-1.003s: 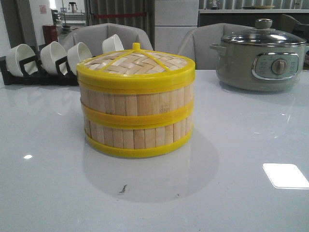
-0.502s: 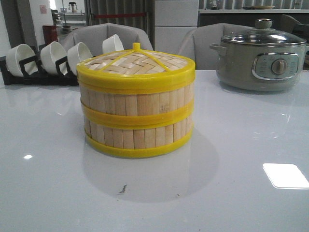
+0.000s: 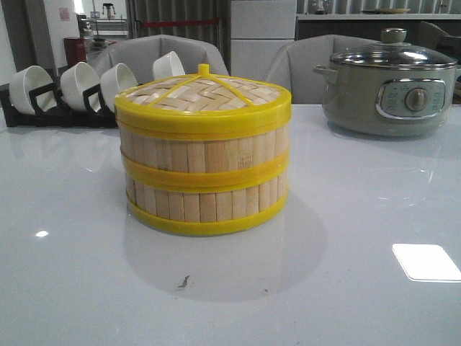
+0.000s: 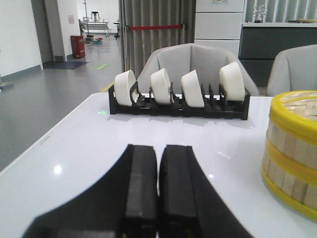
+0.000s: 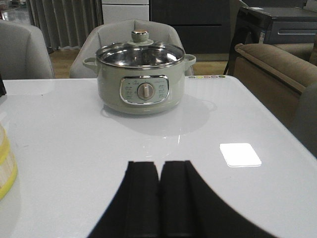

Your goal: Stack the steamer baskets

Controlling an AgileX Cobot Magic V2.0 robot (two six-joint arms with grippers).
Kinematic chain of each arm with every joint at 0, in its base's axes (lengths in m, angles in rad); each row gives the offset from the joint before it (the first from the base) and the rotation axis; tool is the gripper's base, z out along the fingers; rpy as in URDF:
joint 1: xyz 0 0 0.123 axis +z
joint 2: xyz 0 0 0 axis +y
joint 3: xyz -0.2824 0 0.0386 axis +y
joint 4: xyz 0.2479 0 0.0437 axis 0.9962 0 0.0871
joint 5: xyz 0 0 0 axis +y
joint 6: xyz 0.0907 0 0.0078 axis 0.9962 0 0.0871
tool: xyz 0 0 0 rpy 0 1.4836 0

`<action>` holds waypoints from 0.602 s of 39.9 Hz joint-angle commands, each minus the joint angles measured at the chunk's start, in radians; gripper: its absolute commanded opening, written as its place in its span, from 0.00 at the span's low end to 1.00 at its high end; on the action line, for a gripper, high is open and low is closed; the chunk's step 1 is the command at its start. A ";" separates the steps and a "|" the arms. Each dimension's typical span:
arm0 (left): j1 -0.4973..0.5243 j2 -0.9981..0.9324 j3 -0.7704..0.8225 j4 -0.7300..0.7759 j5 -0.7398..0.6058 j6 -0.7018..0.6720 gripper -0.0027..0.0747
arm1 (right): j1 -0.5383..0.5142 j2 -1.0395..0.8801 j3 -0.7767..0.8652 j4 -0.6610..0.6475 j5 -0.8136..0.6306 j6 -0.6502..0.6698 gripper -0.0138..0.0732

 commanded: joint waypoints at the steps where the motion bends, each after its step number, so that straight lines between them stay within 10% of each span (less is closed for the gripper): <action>1: 0.007 -0.031 0.026 -0.019 -0.129 -0.006 0.15 | -0.007 0.009 -0.027 -0.010 -0.097 -0.010 0.21; 24: 0.007 -0.025 0.029 -0.013 -0.108 -0.006 0.15 | -0.007 0.012 -0.027 -0.010 -0.097 -0.010 0.21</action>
